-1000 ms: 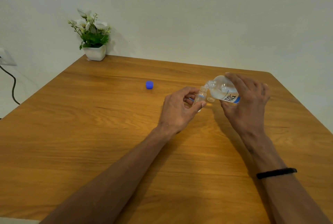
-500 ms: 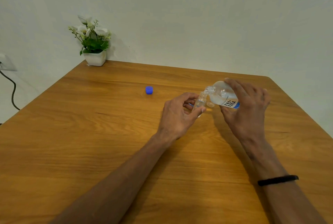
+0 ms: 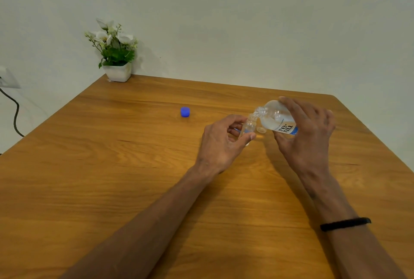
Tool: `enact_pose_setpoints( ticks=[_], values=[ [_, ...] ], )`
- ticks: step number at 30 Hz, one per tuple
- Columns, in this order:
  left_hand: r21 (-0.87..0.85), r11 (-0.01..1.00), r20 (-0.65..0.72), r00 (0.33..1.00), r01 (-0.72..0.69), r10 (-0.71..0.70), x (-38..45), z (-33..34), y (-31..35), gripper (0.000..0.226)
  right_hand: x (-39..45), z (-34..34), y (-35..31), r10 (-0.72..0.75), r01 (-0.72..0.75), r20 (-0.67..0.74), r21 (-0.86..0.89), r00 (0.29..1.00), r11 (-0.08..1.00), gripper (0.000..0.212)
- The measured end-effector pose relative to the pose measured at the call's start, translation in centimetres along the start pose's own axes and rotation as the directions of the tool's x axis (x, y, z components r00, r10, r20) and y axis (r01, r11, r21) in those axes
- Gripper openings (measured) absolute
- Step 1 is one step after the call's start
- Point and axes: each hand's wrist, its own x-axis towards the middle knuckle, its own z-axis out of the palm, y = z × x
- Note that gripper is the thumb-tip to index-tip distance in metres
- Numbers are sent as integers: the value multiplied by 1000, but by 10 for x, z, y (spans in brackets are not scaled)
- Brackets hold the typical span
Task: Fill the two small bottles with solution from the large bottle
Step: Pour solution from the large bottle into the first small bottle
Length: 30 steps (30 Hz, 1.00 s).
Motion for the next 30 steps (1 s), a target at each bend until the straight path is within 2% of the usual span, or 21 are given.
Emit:
enact_pose_setpoints(
  ticks=[30],
  values=[
    [24, 1000, 7, 1000, -12, 11, 0, -2, 3, 45, 0, 2, 3, -9, 9, 17, 10, 1000, 1000, 84]
  ],
)
